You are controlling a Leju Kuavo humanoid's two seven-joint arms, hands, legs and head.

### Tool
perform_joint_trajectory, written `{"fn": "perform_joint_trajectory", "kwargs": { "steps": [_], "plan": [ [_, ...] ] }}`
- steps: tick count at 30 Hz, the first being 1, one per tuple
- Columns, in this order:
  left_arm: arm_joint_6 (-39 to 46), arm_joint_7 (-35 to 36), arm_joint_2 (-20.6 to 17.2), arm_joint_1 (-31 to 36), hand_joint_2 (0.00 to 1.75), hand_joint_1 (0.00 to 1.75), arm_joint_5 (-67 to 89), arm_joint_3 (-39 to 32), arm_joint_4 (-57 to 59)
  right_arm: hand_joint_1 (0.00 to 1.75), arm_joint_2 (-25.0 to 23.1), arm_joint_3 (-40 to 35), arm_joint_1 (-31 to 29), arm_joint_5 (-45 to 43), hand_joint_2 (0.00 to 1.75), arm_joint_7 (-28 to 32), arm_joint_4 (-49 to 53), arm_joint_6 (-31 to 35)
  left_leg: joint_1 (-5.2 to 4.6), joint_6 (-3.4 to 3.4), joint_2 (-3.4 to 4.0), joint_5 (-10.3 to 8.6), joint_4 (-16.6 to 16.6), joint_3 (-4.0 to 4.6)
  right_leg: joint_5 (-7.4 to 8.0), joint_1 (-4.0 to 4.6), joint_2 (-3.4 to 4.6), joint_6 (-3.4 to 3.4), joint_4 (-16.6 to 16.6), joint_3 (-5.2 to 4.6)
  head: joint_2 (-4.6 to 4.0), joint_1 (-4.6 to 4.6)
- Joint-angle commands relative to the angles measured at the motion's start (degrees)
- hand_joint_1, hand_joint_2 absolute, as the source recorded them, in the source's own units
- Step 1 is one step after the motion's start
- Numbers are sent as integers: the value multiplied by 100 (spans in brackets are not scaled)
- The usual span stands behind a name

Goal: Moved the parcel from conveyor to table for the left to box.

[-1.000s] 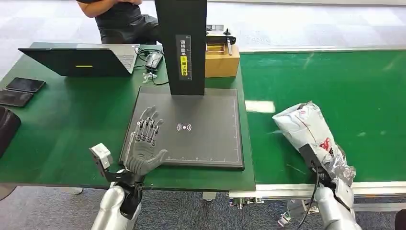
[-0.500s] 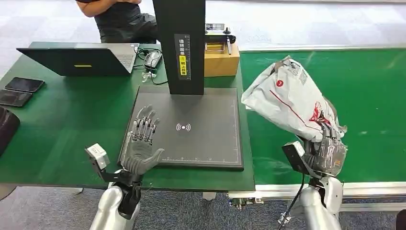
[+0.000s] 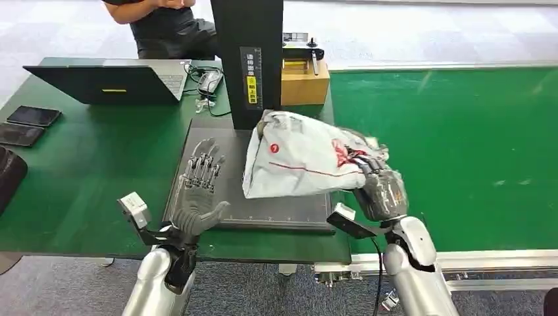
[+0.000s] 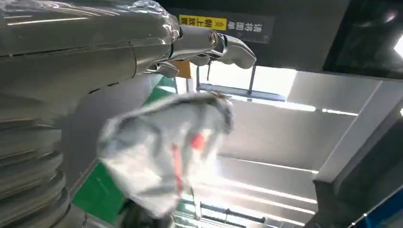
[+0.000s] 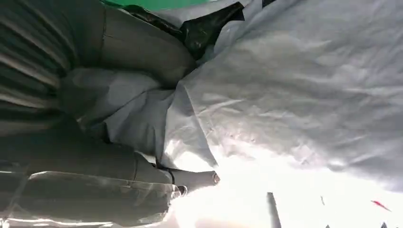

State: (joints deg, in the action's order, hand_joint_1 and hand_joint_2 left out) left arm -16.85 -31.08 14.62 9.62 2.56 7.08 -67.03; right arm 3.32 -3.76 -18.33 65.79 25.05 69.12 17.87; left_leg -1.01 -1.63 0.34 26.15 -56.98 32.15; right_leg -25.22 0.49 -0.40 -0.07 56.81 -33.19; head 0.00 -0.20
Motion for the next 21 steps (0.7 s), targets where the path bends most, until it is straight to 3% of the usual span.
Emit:
{"fn": "perform_joint_trajectory", "kwargs": {
  "steps": [1,8,11,16,21],
  "plan": [
    [-48,-3,-229,385,175,0,8,192,444,175,219,-1730,-2213,661,175,-217,-3617,-225,1,14,37,1,3,-12,12,-2,41,5,-3,0,0,-2],
    [1,-39,-243,405,175,0,-33,220,445,175,-79,-2133,-3113,979,175,-433,-4539,-97,0,22,22,-6,7,-9,9,-4,28,5,0,-5,0,0],
    [-20,-48,-223,454,175,0,-60,266,499,175,-230,-2096,-3329,788,175,-71,-4649,464,-3,25,38,1,1,-6,8,-7,47,5,10,-14,0,0],
    [18,-88,-205,557,175,0,-75,408,617,175,-581,-1996,-3473,450,175,222,-4863,1292,-1,21,19,-1,2,-4,4,-4,26,3,8,-10,0,-4],
    [34,-105,-182,585,175,0,-92,460,620,175,-937,-2089,-3439,438,175,239,-4949,1453,0,16,16,-2,4,-3,4,-2,22,1,6,-10,0,-2]
  ]
}}
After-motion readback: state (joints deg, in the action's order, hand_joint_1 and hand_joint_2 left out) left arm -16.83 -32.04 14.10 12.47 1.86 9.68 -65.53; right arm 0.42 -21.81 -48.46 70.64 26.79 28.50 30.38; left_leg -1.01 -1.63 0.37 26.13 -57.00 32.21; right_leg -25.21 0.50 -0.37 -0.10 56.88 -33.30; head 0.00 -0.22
